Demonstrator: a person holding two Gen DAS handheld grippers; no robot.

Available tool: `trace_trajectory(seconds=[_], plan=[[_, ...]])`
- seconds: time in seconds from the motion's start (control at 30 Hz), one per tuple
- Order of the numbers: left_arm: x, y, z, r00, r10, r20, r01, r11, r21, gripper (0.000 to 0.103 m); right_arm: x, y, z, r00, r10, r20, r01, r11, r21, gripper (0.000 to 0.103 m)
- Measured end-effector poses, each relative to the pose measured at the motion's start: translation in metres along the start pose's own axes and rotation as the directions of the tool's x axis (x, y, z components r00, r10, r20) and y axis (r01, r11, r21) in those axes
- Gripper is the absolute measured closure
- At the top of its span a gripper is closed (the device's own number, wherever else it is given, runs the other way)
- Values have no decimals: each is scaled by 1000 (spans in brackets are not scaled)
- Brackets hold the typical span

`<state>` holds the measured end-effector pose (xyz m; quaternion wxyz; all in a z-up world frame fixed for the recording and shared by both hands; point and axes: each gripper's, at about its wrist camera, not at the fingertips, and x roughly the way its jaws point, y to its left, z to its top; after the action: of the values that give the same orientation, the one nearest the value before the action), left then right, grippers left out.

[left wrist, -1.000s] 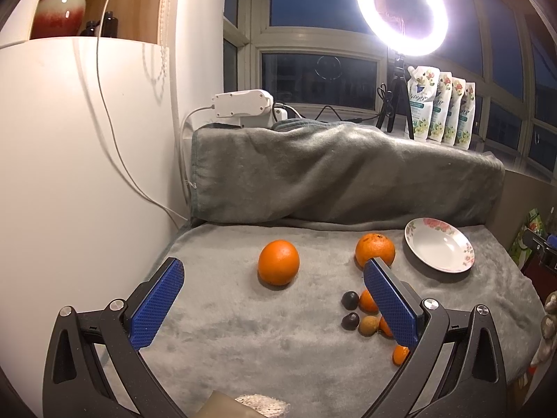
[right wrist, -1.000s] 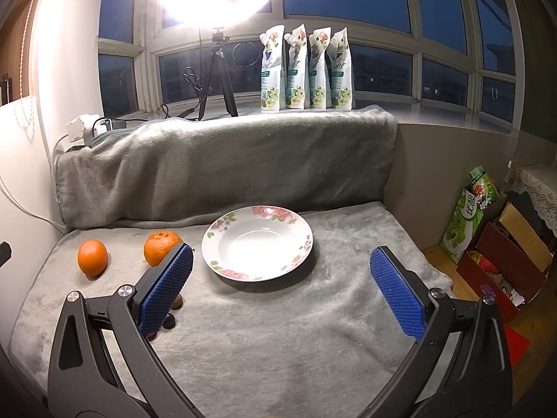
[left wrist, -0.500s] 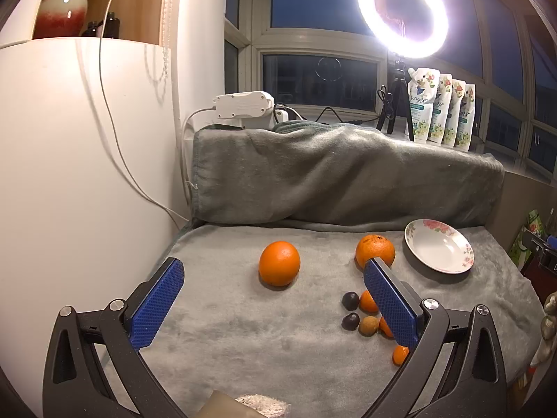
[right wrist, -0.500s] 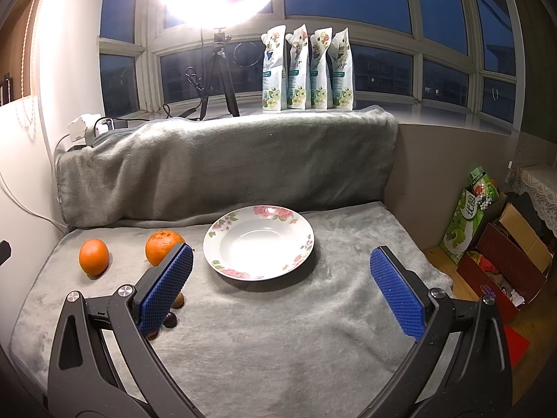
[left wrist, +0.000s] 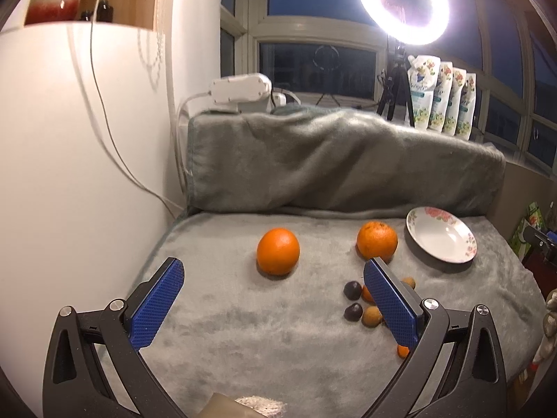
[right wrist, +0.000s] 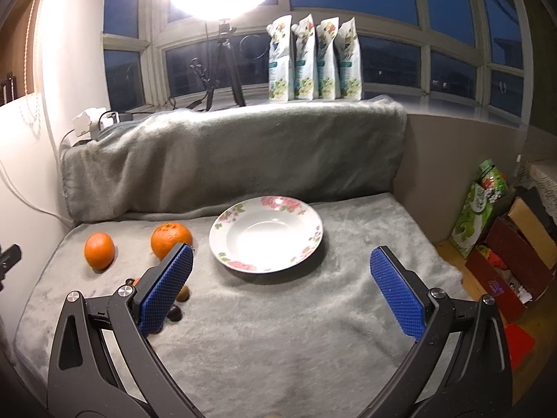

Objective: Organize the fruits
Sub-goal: 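Move both grippers forward toward the cluster of small fruits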

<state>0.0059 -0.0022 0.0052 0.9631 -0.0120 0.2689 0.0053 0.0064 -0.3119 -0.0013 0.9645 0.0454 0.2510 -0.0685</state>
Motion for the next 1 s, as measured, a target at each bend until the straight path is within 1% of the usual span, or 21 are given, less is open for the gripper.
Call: trace_trajectory(seconds=[0.23, 0.33, 0.47, 0.7, 0.77, 0.8, 0.83, 0.87, 0.93, 0.97, 1.0], plan=[[21, 11, -11, 996, -41, -74, 37, 998, -59, 1, 10, 8, -7, 995, 86, -48, -87, 996, -13, 0], [31, 15, -17, 994, -38, -100, 31, 997, -76, 1, 16, 13, -9, 991, 111, -69, -113, 993, -24, 0], [46, 17, -26, 988, -50, -145, 39, 996, -79, 1, 23, 20, -14, 984, 145, -100, -150, 988, -38, 0], [66, 27, -37, 974, -107, -201, 79, 986, -145, 1, 41, 32, -24, 965, 203, -166, -214, 976, -49, 0], [70, 29, -39, 970, -127, -206, 95, 983, -159, 8, 47, 35, -27, 956, 225, -187, -237, 970, -45, 1], [73, 29, -39, 967, -140, -214, 106, 981, -164, 14, 51, 36, -29, 951, 235, -199, -248, 968, -43, 5], [76, 29, -41, 962, -157, -223, 119, 978, -173, 17, 54, 37, -31, 946, 246, -212, -261, 965, -42, 7], [78, 29, -41, 958, -173, -228, 133, 975, -180, 18, 59, 39, -33, 938, 261, -228, -276, 960, -39, 8], [83, 28, -43, 948, -208, -241, 163, 968, -193, 26, 67, 42, -37, 926, 283, -250, -300, 953, -31, 13], [85, 27, -43, 944, -219, -245, 173, 965, -195, 28, 71, 43, -39, 915, 301, -267, -319, 948, -24, 16], [87, 26, -43, 941, -229, -250, 182, 964, -195, 31, 75, 45, -41, 903, 323, -283, -341, 940, -17, 20]])
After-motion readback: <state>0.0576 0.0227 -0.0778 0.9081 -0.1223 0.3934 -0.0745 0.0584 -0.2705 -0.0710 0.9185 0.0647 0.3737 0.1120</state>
